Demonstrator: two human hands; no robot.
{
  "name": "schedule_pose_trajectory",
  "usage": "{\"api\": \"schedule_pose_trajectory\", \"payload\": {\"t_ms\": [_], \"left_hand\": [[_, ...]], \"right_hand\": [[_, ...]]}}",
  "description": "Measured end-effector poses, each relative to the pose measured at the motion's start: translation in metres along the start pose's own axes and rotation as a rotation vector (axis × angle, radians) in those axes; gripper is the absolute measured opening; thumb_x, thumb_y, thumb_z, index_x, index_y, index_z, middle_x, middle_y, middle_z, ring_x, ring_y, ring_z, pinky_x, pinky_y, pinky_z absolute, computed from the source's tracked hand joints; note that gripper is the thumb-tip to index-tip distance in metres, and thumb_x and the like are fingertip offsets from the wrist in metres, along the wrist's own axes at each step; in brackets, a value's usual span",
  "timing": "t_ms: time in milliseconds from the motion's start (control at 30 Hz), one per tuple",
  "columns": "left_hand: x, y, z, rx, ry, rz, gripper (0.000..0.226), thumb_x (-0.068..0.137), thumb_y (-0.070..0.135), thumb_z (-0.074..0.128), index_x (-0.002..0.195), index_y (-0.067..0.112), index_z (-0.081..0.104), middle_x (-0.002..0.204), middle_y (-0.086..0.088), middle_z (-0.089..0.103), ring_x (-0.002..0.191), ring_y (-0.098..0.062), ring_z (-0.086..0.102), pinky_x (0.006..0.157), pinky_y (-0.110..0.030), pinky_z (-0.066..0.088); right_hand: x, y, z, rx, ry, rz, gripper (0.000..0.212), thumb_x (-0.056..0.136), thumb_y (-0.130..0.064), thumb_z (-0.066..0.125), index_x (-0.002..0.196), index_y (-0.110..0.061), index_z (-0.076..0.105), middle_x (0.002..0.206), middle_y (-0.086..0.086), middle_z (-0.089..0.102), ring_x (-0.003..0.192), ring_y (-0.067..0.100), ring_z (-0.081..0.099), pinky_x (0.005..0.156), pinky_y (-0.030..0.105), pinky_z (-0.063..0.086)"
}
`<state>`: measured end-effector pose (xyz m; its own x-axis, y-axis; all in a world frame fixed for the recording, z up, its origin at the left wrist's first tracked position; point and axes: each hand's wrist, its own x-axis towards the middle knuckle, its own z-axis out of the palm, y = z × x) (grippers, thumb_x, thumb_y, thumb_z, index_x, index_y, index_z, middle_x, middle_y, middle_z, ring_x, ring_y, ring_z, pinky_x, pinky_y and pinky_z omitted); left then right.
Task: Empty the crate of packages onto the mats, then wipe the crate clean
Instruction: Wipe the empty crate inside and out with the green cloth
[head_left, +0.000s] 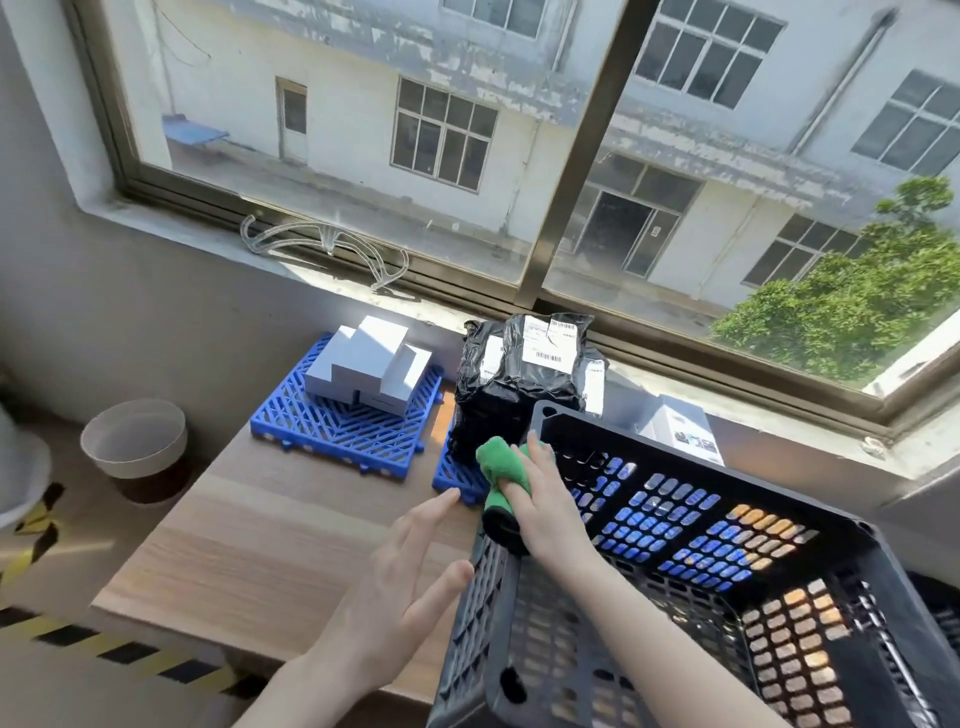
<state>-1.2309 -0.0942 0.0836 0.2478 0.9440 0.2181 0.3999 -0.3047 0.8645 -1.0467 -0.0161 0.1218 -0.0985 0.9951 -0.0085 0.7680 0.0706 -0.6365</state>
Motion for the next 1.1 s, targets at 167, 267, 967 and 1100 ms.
{"api": "schedule_pose_trajectory", "payload": {"t_ms": [167,267,967,1100], "left_hand": [[-0.006,0.018,0.008,0.067,0.011,-0.084,0.068,0.086,0.077,0.034,0.146,0.046,0.027,0.147,0.034,0.031,0.137,0.015,0.024,0.110,-0.020,0.027],[-0.008,0.031,0.017,0.126,0.035,-0.147,0.063,0.085,0.078,0.033,0.142,0.053,0.028,0.144,0.040,0.030,0.135,0.017,0.023,0.108,-0.019,0.027],[-0.028,0.107,0.117,0.333,0.355,-0.441,0.058,0.085,0.073,0.026,0.138,0.052,0.037,0.137,0.040,0.040,0.129,0.021,0.030,0.097,0.001,0.023],[-0.015,0.102,0.109,0.411,0.459,-0.452,0.050,0.087,0.066,0.028,0.132,0.052,0.046,0.119,0.033,0.058,0.117,0.016,0.046,0.093,-0.005,0.033]], "right_hand": [[0.043,0.011,-0.009,-0.039,0.021,-0.015,0.044,0.101,-0.022,0.041,0.144,-0.015,0.040,0.161,0.006,0.006,0.148,0.023,-0.002,0.117,0.030,0.000],[0.055,0.019,-0.020,-0.037,-0.030,-0.073,0.044,0.102,-0.023,0.039,0.145,-0.018,0.039,0.161,0.006,0.007,0.148,0.023,-0.001,0.117,0.032,0.000],[0.005,0.109,-0.024,0.709,0.088,-0.154,0.032,0.098,-0.024,0.052,0.130,-0.021,0.055,0.123,-0.004,0.040,0.113,0.005,0.044,0.098,0.011,0.030],[0.029,0.108,-0.012,0.774,0.150,-0.083,0.033,0.098,-0.023,0.051,0.130,-0.019,0.055,0.115,-0.001,0.043,0.095,-0.005,0.046,0.079,-0.005,0.028]]}}
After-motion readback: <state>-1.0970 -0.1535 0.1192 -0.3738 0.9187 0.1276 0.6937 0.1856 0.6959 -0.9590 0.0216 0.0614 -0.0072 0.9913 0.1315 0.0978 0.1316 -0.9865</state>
